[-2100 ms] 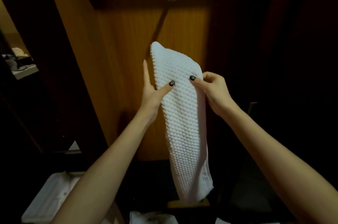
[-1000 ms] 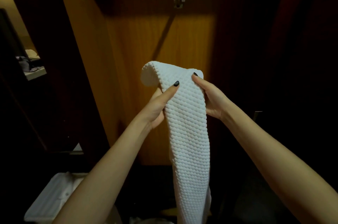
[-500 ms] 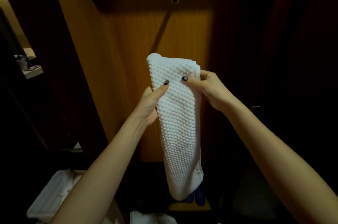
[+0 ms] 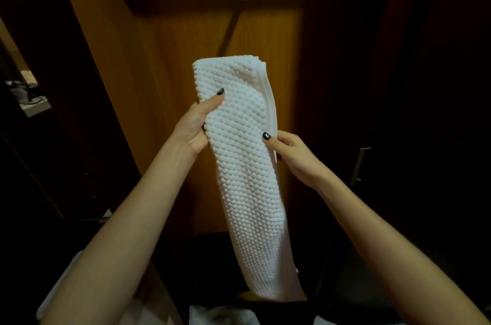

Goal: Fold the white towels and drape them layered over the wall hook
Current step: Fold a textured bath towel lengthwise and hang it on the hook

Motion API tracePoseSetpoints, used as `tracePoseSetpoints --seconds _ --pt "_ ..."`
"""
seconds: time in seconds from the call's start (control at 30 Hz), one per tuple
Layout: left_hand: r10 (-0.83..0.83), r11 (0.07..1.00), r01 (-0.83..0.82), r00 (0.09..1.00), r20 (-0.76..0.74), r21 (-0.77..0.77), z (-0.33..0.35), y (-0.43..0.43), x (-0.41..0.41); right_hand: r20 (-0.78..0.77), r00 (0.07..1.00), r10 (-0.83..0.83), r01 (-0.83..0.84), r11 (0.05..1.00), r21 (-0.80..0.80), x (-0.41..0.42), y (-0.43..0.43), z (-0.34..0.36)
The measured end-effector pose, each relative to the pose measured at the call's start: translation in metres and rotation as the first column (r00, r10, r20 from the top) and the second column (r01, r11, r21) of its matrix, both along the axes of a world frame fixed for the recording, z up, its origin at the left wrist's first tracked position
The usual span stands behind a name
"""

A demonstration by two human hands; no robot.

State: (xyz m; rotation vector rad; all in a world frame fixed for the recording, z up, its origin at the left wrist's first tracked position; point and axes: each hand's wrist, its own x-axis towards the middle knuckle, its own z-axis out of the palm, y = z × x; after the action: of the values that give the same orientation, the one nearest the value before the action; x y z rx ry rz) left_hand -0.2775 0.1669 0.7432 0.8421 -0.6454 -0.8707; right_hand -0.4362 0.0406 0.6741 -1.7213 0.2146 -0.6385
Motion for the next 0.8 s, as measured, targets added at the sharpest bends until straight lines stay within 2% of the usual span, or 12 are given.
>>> tracePoseSetpoints --seconds 0.1,0.2,0.27,0.4,0.53,0.57,0.67,0.8 --pt "0.046 0.999 -0.047 0.996 0.077 0.013 0.009 0.000 0.006 0.052 0.998 -0.042 0.041 0.999 0.020 0.004 0.001 0.005" --pt "-0.047 0.998 0.047 0.999 0.019 -0.047 -0.001 0.006 0.004 0.096 0.983 -0.157 0.152 0.987 0.060 0.013 0.003 0.014" --pt "-0.100 0.995 0.100 0.995 -0.007 0.020 -0.021 0.008 -0.002 0.101 0.977 -0.186 0.180 0.981 0.068 0.016 0.003 0.021" --pt "-0.037 0.996 0.036 0.999 0.009 0.081 -0.047 0.002 -0.013 0.010 0.985 -0.174 0.174 0.983 -0.061 0.018 0.000 0.036" --pt "-0.024 0.999 0.028 0.993 -0.113 0.034 -0.054 -0.003 -0.010 -0.027 0.937 -0.348 0.319 0.886 -0.337 0.009 0.000 0.030" --pt "-0.021 1.000 0.024 0.993 -0.118 0.019 -0.054 -0.005 -0.008 -0.014 0.929 -0.371 0.343 0.873 -0.347 0.003 0.002 0.025" --pt "-0.025 0.998 0.019 0.992 -0.123 -0.054 -0.047 -0.011 -0.001 0.009 0.923 -0.386 0.362 0.858 -0.364 -0.019 0.004 0.003" --pt "-0.044 0.997 0.038 0.995 -0.094 -0.064 -0.034 -0.020 0.004 0.028 0.970 -0.240 0.238 0.929 -0.285 -0.031 0.008 -0.012"
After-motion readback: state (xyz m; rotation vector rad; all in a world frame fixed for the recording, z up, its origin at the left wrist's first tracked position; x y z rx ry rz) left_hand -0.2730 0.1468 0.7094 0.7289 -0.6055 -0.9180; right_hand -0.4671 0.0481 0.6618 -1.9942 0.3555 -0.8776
